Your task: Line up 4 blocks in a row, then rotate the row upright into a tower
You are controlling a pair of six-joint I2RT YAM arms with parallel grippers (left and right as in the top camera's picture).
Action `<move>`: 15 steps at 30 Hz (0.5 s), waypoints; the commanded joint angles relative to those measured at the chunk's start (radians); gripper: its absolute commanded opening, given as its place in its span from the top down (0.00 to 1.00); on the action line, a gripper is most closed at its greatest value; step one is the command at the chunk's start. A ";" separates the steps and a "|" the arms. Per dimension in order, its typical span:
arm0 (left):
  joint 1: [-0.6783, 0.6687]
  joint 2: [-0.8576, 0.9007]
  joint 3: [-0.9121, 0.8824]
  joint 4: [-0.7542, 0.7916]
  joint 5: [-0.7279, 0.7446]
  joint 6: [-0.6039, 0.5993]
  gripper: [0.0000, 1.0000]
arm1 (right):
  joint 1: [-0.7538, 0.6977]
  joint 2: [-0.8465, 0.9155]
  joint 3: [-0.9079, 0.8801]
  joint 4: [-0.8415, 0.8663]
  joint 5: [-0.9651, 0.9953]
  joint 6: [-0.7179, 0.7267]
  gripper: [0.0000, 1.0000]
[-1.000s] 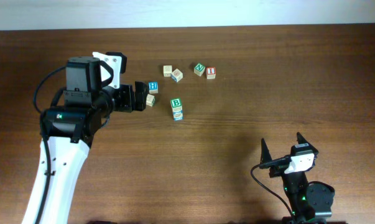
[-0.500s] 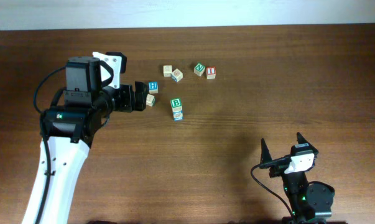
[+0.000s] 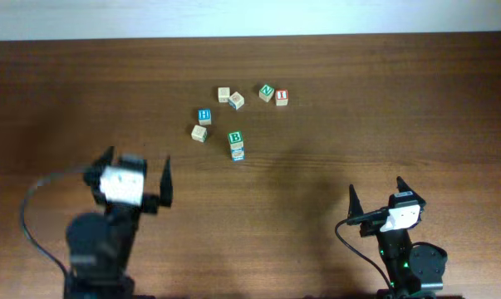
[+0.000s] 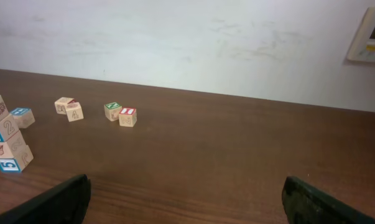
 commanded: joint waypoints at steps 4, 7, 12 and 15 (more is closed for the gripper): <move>0.000 -0.314 -0.382 0.230 0.005 0.098 0.01 | 0.005 -0.008 -0.009 -0.001 0.006 -0.006 0.02; 0.001 -0.430 -0.479 0.222 0.023 0.117 0.01 | 0.005 -0.008 -0.009 -0.001 0.006 -0.006 0.02; 0.001 -0.502 -0.478 0.044 0.022 0.143 0.01 | 0.005 -0.008 -0.009 -0.001 0.006 -0.006 0.02; 0.000 -0.502 -0.478 0.047 0.019 0.143 0.01 | 0.005 -0.008 -0.009 -0.001 0.006 -0.006 0.02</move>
